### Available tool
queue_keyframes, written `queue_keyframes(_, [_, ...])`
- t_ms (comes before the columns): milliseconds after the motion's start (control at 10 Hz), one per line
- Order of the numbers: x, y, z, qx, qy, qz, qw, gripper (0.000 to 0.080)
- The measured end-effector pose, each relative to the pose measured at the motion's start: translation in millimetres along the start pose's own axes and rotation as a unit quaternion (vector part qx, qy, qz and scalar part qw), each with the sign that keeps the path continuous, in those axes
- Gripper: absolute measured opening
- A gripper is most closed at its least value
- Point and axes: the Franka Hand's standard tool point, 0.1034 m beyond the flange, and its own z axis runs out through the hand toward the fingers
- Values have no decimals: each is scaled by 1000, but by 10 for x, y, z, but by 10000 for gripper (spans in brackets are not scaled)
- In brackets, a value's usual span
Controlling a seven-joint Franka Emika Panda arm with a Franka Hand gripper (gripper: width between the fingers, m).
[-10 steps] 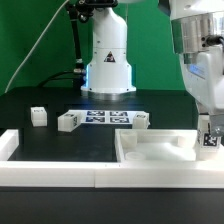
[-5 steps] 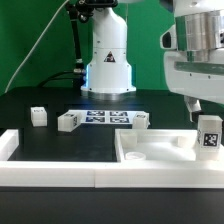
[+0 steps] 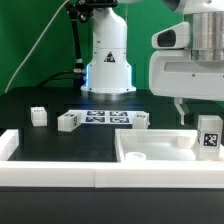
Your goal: Assemble one leg
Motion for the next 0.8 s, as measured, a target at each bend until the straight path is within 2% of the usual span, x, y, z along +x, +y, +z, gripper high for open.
queue_keyframes(300, [10,40,2,-3,-6,-115,993,649])
queue_keyframes(600, [50,113,19,-2,-7,-160,987,649])
queue_keyframes(800, [46,108,19,-2,-7,-160,987,384])
